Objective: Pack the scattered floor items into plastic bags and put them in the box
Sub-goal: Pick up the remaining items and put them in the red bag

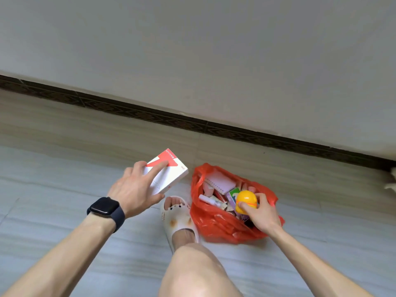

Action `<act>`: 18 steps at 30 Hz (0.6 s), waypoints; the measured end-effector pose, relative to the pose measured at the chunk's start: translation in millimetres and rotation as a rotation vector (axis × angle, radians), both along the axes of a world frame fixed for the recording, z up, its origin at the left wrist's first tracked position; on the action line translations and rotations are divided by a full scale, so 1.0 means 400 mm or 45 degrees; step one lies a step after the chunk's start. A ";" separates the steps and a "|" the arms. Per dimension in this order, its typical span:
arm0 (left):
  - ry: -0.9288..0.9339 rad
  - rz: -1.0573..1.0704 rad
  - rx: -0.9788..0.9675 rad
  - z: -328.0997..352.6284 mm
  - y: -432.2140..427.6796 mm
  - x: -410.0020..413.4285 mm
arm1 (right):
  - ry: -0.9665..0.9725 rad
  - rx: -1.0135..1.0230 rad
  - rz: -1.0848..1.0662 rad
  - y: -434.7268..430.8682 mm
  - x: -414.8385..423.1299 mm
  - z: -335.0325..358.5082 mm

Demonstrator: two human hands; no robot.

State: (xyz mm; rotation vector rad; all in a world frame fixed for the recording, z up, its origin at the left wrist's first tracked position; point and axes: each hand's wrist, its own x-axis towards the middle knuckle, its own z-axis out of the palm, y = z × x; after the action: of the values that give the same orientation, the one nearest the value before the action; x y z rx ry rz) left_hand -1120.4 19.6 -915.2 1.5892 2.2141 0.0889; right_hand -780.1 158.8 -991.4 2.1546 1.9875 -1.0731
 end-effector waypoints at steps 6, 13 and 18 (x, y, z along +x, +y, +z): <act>0.014 -0.115 -0.071 -0.033 0.056 0.063 | -0.073 0.098 0.143 0.034 0.024 -0.003; -0.069 -0.047 -0.049 -0.086 0.140 0.098 | 0.027 0.234 0.610 0.020 -0.098 -0.061; -0.154 -0.014 0.000 -0.095 0.154 0.139 | -0.237 0.277 0.896 0.050 -0.088 -0.160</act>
State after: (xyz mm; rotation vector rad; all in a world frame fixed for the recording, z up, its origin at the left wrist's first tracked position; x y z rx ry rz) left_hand -1064.9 81.3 -953.3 1.5536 2.1129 0.1772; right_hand -815.2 179.0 -1055.2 1.3344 2.5359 -0.5447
